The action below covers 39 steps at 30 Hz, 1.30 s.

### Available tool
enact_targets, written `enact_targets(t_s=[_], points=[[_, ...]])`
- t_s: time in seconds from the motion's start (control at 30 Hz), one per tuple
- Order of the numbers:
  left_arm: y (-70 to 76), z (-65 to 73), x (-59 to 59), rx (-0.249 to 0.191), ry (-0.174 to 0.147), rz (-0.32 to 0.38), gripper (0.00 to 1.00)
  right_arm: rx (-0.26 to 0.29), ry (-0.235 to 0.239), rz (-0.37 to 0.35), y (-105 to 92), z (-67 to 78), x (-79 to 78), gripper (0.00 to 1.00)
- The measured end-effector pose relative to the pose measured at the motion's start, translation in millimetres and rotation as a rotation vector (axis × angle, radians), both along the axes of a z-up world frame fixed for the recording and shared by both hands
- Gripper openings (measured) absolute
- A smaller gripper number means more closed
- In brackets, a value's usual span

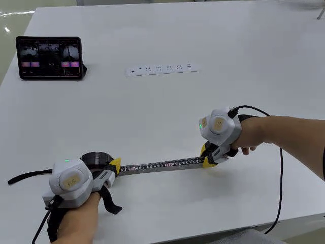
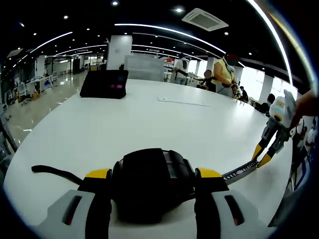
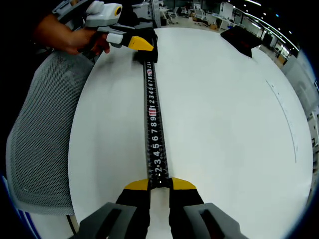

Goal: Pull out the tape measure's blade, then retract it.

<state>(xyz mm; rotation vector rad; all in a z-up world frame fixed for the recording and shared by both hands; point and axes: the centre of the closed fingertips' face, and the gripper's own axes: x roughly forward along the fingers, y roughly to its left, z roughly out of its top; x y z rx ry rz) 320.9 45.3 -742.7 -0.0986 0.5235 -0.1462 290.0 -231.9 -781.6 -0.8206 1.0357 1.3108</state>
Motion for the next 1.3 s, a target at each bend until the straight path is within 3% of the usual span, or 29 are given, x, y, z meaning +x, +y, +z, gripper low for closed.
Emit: enact_targets(t_s=[0.27, 0.63, 1.3], points=[[0.1, -2.0, 0.6, 0.023, 0.045, -0.010, 0.61, -0.003, -0.015, -0.001, 1.3, -0.9, 0.8, 0.09], [-0.5, -2.2, -1.1, 0.019, 0.039, -0.020, 0.61, -0.009, -0.032, 0.004, 3.5, -1.0, 0.6, 0.09], [-0.7, -3.5, -2.6, 0.009, 0.067, -0.025, 0.61, -0.007, -0.020, -0.037, 12.4, 0.2, -0.4, 0.09]])
